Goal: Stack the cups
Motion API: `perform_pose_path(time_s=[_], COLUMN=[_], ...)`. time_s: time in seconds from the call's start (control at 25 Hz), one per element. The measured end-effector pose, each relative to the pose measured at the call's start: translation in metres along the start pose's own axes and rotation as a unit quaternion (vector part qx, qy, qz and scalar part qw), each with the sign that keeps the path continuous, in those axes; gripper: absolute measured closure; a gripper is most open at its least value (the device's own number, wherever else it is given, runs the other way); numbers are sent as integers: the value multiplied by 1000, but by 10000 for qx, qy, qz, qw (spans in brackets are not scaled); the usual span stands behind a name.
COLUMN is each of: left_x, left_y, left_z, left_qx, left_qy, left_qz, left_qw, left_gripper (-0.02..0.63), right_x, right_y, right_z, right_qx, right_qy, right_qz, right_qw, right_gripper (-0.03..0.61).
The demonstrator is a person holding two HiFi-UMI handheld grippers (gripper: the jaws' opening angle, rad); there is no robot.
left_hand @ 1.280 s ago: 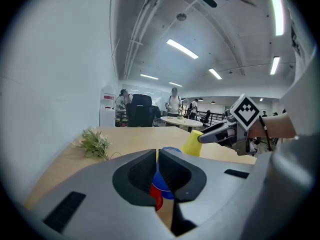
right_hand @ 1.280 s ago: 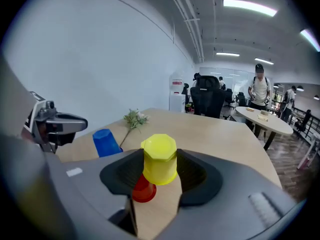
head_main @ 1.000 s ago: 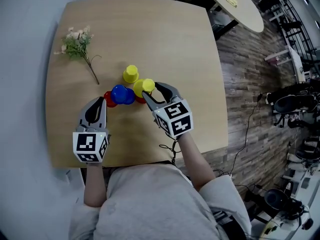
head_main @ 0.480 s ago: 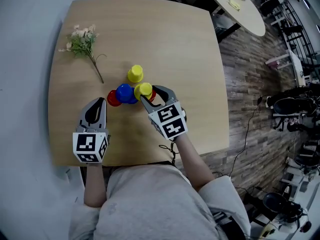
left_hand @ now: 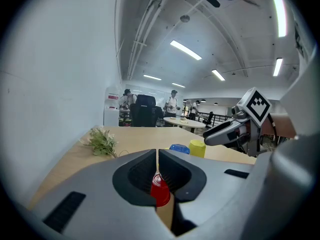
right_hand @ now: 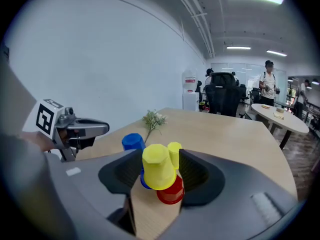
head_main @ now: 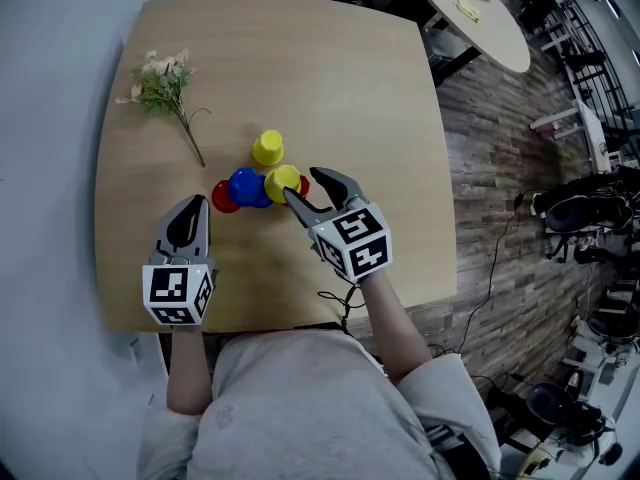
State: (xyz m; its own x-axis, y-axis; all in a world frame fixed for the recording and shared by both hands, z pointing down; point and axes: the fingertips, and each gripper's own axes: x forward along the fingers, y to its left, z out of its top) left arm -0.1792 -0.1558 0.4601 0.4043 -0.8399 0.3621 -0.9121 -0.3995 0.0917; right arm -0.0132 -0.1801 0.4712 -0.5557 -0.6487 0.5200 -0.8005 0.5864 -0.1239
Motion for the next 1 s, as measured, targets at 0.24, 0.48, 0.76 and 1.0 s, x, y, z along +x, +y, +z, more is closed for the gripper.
perform_pose_path(time_s=[0.24, 0.48, 0.76, 1.0], left_x=[3, 5, 0, -6], left_y=[0, -5, -4, 2], left_z=[2, 4, 1, -4], left_qx=[-22, -20, -21, -117], left_qy=[-42, -49, -17, 36], left_qz=[16, 19, 174, 434], left_qw=[10000, 10000, 9998, 9990], left_gripper=[592, 592, 592, 592], right_x=[-40, -55, 0, 60], right_y=[-39, -91, -105, -92], right_z=[37, 78, 63, 28], right_qx=[99, -356, -383, -167], right_qy=[-438, -508, -40, 481], right_qz=[-154, -325, 339, 872], right_qw=[9989, 9975, 9987, 9949], right_gripper=[339, 342, 347, 347])
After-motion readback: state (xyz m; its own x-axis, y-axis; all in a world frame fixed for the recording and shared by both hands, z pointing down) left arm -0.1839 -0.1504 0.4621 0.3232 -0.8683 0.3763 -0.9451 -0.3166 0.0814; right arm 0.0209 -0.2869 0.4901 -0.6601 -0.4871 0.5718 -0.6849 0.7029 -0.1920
